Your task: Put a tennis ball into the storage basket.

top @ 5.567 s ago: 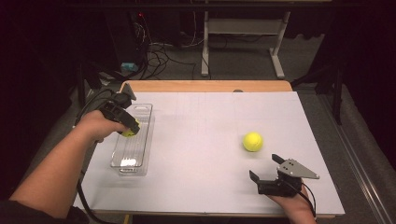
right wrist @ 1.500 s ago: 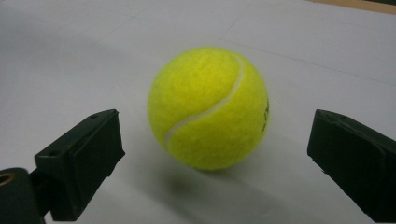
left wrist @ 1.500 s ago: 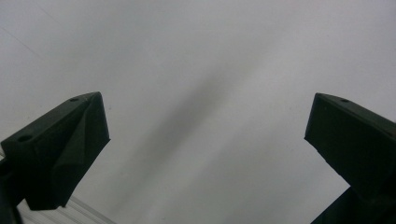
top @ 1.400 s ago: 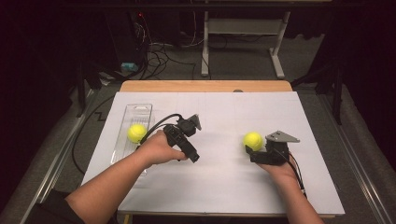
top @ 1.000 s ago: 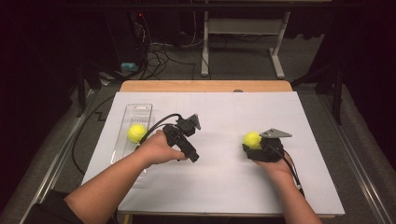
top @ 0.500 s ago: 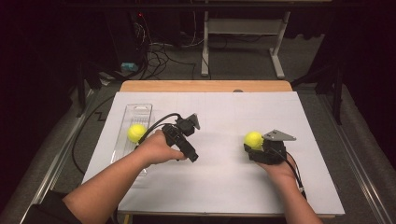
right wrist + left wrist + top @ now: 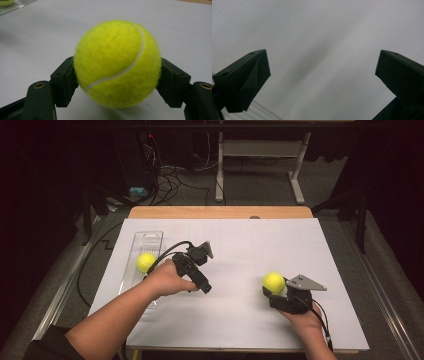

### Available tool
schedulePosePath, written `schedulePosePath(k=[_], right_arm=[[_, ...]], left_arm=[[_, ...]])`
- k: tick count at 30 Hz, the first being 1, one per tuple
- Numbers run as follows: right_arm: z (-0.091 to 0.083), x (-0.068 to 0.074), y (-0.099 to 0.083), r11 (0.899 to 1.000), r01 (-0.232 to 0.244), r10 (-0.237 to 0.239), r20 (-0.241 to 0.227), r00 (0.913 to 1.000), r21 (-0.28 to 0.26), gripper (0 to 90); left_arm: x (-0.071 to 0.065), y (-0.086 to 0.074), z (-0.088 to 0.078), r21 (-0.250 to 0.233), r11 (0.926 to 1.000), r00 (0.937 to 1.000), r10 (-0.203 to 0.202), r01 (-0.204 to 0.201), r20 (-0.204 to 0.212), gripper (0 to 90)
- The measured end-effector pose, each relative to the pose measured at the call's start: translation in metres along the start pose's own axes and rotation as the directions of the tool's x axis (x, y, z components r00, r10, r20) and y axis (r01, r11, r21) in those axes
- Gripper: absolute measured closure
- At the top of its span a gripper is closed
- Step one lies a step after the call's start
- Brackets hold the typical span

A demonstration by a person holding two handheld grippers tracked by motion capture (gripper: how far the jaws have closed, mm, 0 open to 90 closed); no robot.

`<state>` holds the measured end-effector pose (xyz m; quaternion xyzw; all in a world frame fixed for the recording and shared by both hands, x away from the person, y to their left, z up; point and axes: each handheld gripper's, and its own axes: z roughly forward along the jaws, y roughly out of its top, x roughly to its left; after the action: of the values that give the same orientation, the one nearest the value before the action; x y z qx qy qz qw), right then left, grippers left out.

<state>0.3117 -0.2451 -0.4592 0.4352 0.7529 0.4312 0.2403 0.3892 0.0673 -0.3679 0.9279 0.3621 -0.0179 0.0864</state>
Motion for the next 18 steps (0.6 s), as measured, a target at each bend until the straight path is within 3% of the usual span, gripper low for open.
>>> schedulePosePath(k=[8,18], right_arm=[[-0.017,0.003,-0.014,1.000,0.017,-0.017,-0.002,0.9998,-0.016,26.8],[-0.010,0.018,-0.010,0.998,0.038,-0.039,-0.037,0.9985,-0.044,26.9]], left_arm=[[-0.001,-0.001,-0.001,-0.010,0.9999,1.0000,0.001,-0.001,0.003,0.5],[-0.003,-0.002,-0.008,-0.020,0.9998,1.0000,0.001,-0.001,0.006,0.5]])
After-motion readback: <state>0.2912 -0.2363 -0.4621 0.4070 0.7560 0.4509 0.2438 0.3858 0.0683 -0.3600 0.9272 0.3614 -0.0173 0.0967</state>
